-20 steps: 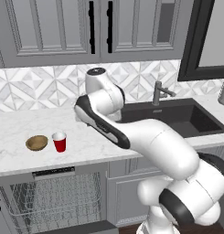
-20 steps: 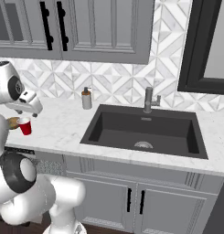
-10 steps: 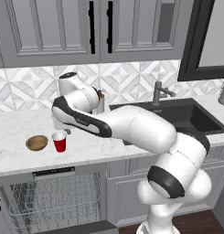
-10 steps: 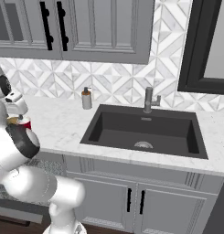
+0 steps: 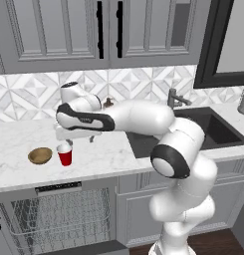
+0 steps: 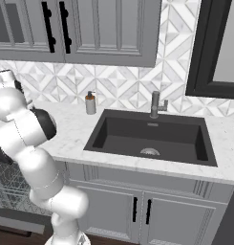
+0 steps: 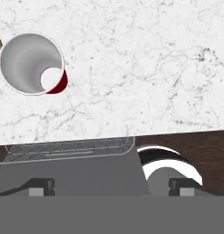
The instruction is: Pick up the cup and bowl from the counter, place them in the dishwasher, and close the dishwasher door.
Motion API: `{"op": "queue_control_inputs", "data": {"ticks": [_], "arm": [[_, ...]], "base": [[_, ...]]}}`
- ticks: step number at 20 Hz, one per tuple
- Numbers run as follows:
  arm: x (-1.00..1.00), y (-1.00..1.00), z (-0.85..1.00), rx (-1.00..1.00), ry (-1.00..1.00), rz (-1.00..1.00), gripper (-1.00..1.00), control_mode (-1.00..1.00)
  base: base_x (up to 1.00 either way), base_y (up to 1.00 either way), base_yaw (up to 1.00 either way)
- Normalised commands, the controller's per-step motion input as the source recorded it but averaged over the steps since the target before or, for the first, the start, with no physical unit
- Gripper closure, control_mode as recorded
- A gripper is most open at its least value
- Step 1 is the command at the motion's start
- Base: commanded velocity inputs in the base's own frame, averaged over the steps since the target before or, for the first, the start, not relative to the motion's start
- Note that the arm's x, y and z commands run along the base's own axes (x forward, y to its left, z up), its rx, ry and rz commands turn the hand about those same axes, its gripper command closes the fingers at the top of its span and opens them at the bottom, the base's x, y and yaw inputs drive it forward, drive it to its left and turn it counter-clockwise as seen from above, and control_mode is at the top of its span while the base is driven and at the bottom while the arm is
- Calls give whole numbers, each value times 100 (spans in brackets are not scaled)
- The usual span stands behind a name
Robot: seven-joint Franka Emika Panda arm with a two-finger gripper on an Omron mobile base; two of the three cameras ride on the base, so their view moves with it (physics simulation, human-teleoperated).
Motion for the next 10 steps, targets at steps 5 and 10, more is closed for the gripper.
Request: {"op": "queue_control_inputs", "data": {"ticks": [5,10], "arm": [[57,13,-52,2,0,0,-100,-100],[45,48,-42,3,2,5,-100,-100]], "base": [[0,0,0],[0,0,0]]}}
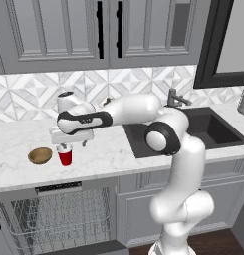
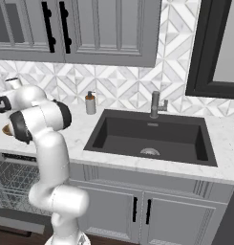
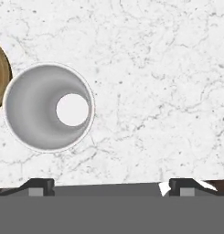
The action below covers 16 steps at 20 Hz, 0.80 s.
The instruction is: Pick up the cup and bowl from the counter, place them in the dishwasher, and close the dishwasher door.
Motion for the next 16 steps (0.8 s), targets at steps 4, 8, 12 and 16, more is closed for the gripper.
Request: {"op": "queue_control_inputs", "data": {"ticks": [4,8,12,16], "arm": [[27,8,-7,0,0,1,-100,-100],[16,0,-7,0,0,0,-100,-100],[11,0,-33,1,0,0,-100,-100],[25,0,-47,5,0,0,-100,-100]], "base": [[0,0,0],[0,0,0],[0,0,0],[0,0,0]]}}
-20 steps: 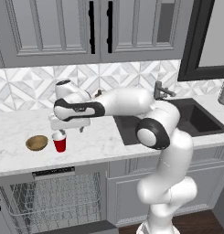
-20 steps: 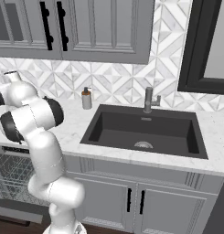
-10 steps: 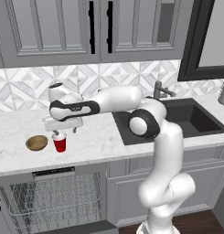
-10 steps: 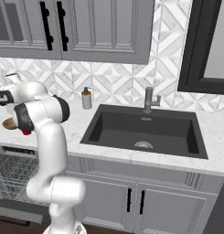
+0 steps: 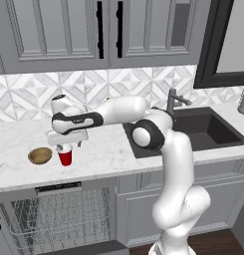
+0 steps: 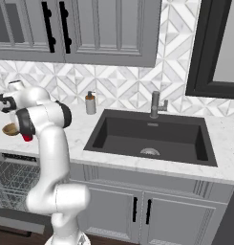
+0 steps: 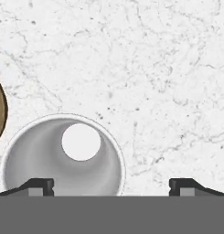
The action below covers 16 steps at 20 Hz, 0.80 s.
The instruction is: Pick up the cup and bowl from the counter, place them in the dishwasher, and close the dishwasher door.
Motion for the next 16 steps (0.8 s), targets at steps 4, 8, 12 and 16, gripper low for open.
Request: {"op": "queue_control_inputs", "data": {"ticks": [4,8,12,16], "arm": [[36,-1,-43,7,0,0,-100,-100],[17,0,-41,1,0,0,-100,-100],[0,0,-32,3,0,0,-100,-100],[0,0,-28,2,0,0,100,-100]], "base": [[0,0,0],[0,0,0],[0,0,0],[0,0,0]]}}
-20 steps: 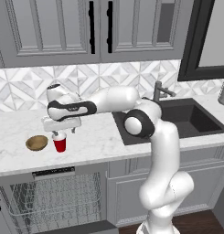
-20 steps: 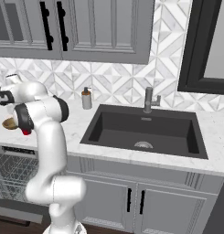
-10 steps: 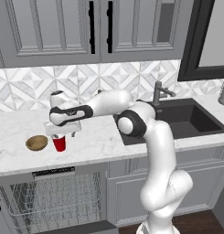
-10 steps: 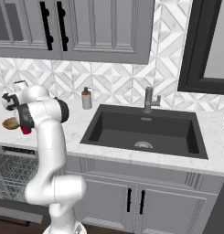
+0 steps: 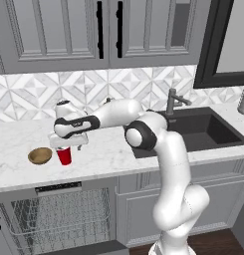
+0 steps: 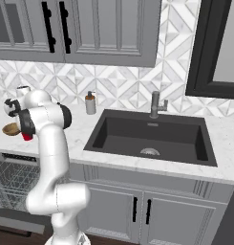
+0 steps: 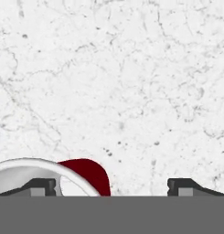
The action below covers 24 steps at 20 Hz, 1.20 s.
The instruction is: Pick up the cup and bowl from the counter, place them in the dishwasher, and close the dishwasher door.
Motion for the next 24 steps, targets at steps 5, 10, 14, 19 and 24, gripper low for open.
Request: {"op": "queue_control_inputs", "data": {"ticks": [5,10,14,19,24], "arm": [[-28,0,-4,0,0,-1,100,-100],[-91,-4,4,0,-10,-6,100,-100],[-100,0,10,0,-18,-7,100,-100],[-100,23,1,-3,-38,-8,100,-100],[-100,29,0,0,-29,-4,100,-100]], "base": [[0,0,0],[0,0,0],[0,0,0],[0,0,0],[0,0,0]]}}
